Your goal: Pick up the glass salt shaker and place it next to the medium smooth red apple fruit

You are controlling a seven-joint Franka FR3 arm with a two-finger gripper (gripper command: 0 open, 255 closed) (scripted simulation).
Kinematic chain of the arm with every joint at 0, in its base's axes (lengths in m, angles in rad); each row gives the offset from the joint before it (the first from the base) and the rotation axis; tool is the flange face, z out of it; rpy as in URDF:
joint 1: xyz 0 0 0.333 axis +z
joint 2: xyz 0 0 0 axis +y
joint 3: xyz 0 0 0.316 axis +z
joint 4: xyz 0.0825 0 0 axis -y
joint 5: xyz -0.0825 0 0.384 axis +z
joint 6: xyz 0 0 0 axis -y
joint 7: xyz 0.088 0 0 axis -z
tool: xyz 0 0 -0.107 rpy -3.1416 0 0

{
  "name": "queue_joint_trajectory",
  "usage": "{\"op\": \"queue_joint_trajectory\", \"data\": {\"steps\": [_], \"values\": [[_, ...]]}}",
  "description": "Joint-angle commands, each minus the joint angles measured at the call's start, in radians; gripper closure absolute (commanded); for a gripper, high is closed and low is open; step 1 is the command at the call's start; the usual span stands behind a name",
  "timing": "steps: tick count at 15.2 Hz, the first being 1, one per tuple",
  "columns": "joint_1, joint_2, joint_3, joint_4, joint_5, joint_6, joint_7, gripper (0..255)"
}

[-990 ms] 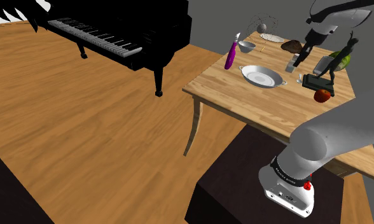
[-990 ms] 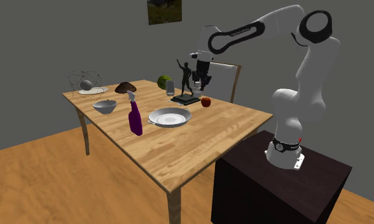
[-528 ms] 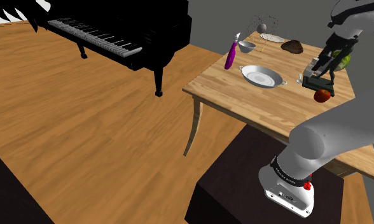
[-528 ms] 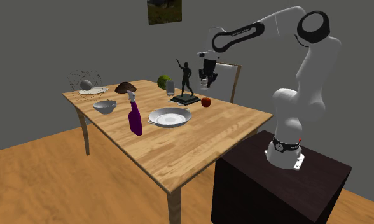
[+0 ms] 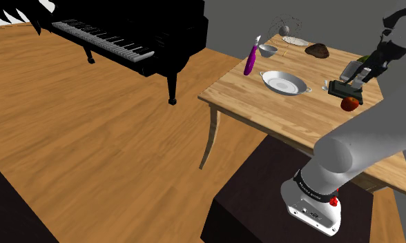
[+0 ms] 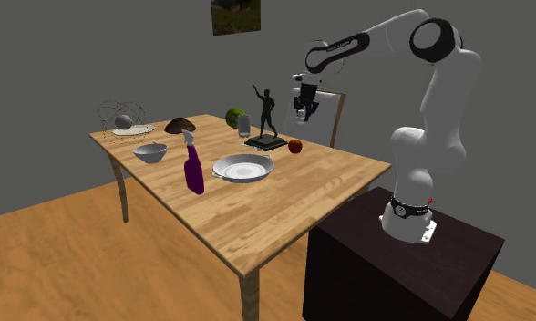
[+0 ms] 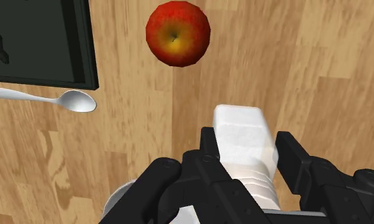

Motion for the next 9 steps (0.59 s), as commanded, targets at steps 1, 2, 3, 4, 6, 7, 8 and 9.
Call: {"op": "queue_joint_trajectory", "data": {"steps": [1, 2, 3, 4, 6, 7, 8, 9], "values": [[0.006, 0.042, -0.062, 0.041, 0.045, -0.017, -0.080, 255], [0.012, 0.079, -0.103, 0.063, 0.082, -0.023, -0.128, 255], [0.018, 0.125, -0.146, 0.087, 0.131, -0.030, -0.184, 255], [0.014, 0.184, -0.186, 0.112, 0.195, -0.042, -0.249, 255], [-0.053, 0.326, -0.220, 0.171, 0.348, -0.080, -0.391, 255], [-0.117, 0.381, -0.200, 0.202, 0.404, -0.102, -0.445, 255], [-0.182, 0.428, -0.177, 0.235, 0.450, -0.123, -0.491, 255], [-0.246, 0.469, -0.151, 0.269, 0.488, -0.144, -0.530, 255]]}}
